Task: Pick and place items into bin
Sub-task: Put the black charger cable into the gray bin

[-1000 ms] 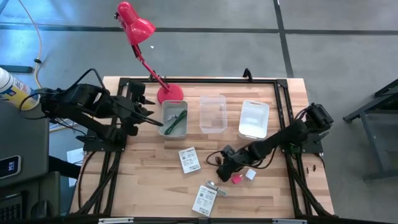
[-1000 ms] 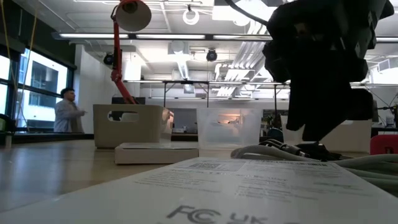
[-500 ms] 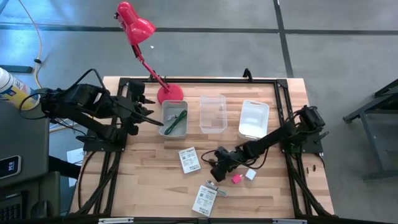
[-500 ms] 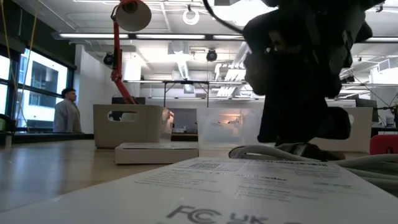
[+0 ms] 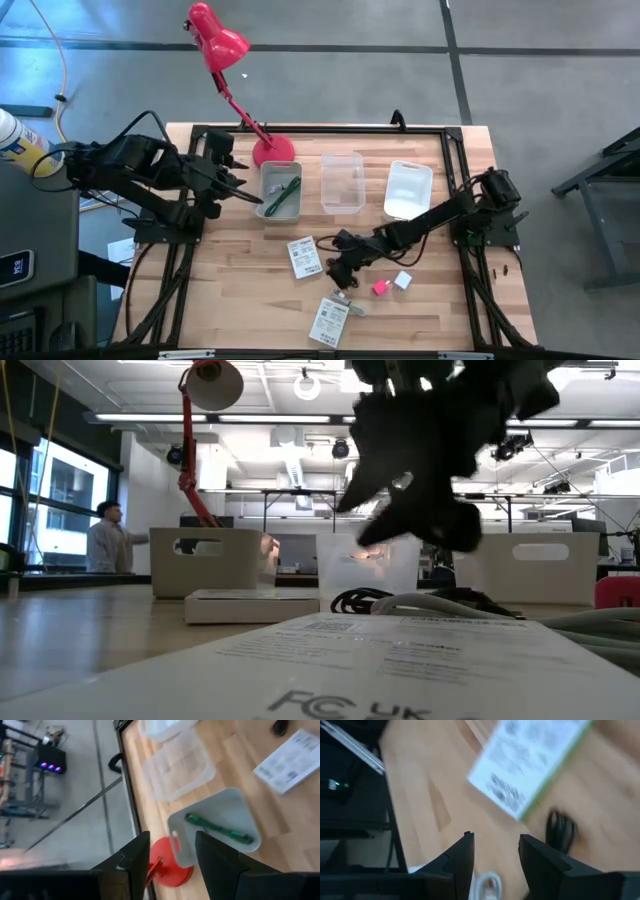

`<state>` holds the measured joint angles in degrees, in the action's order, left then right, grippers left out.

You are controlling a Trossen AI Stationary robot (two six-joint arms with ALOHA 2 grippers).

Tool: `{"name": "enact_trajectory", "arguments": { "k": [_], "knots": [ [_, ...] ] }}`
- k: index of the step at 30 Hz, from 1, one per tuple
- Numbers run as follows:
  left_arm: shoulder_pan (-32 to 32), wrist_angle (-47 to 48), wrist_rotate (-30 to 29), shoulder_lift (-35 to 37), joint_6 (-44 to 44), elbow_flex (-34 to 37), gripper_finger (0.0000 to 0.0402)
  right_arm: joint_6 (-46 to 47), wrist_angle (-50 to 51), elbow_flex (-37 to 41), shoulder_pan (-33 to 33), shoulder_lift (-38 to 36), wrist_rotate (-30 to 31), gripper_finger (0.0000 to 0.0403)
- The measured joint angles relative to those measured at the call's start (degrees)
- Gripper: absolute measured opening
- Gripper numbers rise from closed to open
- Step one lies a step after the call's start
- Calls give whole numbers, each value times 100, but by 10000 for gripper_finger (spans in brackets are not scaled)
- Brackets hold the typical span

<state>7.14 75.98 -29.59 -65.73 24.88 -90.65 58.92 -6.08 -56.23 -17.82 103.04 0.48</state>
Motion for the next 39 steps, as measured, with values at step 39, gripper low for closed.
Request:
{"name": "enact_trajectory", "arguments": {
  "k": [39],
  "knots": [
    [0, -6870, 2918, -2647, 25, 2900, 145, -1303, 5873, -275, -1585, -4241, 3124, 138]
  ]
}}
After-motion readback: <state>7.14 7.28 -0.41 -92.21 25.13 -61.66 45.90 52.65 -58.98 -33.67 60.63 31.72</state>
